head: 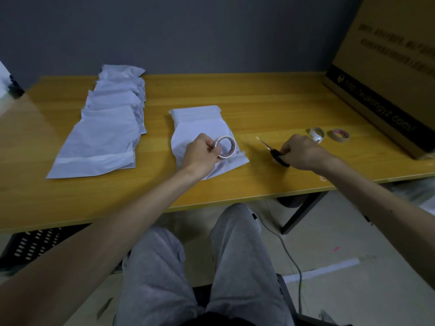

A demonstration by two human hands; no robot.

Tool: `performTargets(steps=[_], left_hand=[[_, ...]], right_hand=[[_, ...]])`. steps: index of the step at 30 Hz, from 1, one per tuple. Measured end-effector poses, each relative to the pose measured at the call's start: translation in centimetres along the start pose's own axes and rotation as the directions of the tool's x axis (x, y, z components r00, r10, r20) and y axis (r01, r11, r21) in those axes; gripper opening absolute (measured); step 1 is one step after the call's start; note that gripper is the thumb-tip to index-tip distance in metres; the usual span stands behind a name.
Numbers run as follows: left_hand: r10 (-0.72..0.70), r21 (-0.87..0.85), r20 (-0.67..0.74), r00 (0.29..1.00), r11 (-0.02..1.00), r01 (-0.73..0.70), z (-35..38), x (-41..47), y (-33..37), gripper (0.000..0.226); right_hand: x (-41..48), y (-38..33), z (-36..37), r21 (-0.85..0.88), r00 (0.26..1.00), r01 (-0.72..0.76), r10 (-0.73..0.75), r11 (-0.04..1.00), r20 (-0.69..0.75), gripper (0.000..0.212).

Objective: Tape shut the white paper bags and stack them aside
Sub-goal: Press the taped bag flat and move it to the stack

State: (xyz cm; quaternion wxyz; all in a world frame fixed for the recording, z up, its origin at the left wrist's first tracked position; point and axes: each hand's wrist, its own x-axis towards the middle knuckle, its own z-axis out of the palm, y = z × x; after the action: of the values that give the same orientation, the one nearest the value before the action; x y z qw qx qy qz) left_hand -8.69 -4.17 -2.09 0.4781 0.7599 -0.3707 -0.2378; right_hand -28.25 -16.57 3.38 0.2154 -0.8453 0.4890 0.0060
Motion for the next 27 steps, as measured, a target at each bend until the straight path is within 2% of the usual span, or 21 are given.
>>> performTargets(steps=[4, 6, 8, 10, 12, 15, 17, 20, 22, 24, 27], left_hand=[[0.008, -0.036, 0.032, 0.999, 0.999, -0.007, -0.4, -0.2, 0.8, 0.009], [0.029, -0.042, 0.055, 0.998, 0.999, -0.027, -0.5, -0.1, 1.5, 0.007], [0.078, -0.020, 0.080, 0.994, 0.997, -0.077, -0.5, 0.2, 2.5, 0.007], [0.117, -0.011, 0.115, 0.987, 0.993, -0.116, -0.4, 0.6, 3.5, 0.008], [0.127, -0.034, 0.159, 0.979, 0.992, -0.124, 0.0, 1.1, 4.2, 0.012], [0.172, 0.028, 0.258, 0.951, 0.982, -0.185, 0.5, 2.0, 4.5, 0.018], [0.192, 0.186, 0.370, 0.909, 0.943, -0.275, 0.6, 3.0, 4.2, 0.034], [0.193, 0.407, 0.525, 0.829, 0.799, -0.443, 0.4, 4.4, 3.5, 0.054], [0.187, 0.454, 0.585, 0.789, 0.730, -0.510, 0.4, 5.0, 3.1, 0.051], [0.175, 0.451, 0.615, 0.769, 0.722, -0.525, 0.5, 5.4, 2.9, 0.042], [0.137, 0.445, 0.631, 0.764, 0.743, -0.500, 0.6, 6.1, 2.8, 0.032]], right_hand=[[0.8, -0.9, 0.6, -0.176, 0.998, 0.000, -0.011, 0.984, -0.056, 0.023], [1.1, -1.3, 1.0, -0.176, 0.986, 0.057, -0.083, 0.983, -0.145, 0.021], [1.0, -2.2, 1.2, -0.034, 0.957, 0.182, -0.185, 0.983, -0.226, 0.022], [0.6, -3.5, 1.3, 0.251, 0.955, 0.269, -0.224, 0.930, -0.195, 0.021], [0.4, -4.3, 1.7, 0.502, 0.969, 0.246, -0.204, 0.829, -0.136, 0.019], [1.3, -3.7, 2.4, 0.636, 0.983, 0.162, -0.070, 0.755, -0.168, 0.014], [2.0, -2.7, 2.6, 0.604, 0.984, 0.092, 0.022, 0.792, -0.179, 0.015], [3.0, -1.7, 2.4, 0.516, 0.975, 0.013, 0.104, 0.856, -0.198, 0.022], [3.3, -1.5, 2.3, 0.344, 0.968, -0.002, 0.088, 0.939, -0.236, 0.029], [3.2, -1.5, 2.5, 0.158, 0.956, -0.001, 0.048, 0.987, -0.291, 0.035], [2.2, -1.7, 3.1, 0.130, 0.908, 0.114, -0.051, 0.985, -0.415, 0.029]])
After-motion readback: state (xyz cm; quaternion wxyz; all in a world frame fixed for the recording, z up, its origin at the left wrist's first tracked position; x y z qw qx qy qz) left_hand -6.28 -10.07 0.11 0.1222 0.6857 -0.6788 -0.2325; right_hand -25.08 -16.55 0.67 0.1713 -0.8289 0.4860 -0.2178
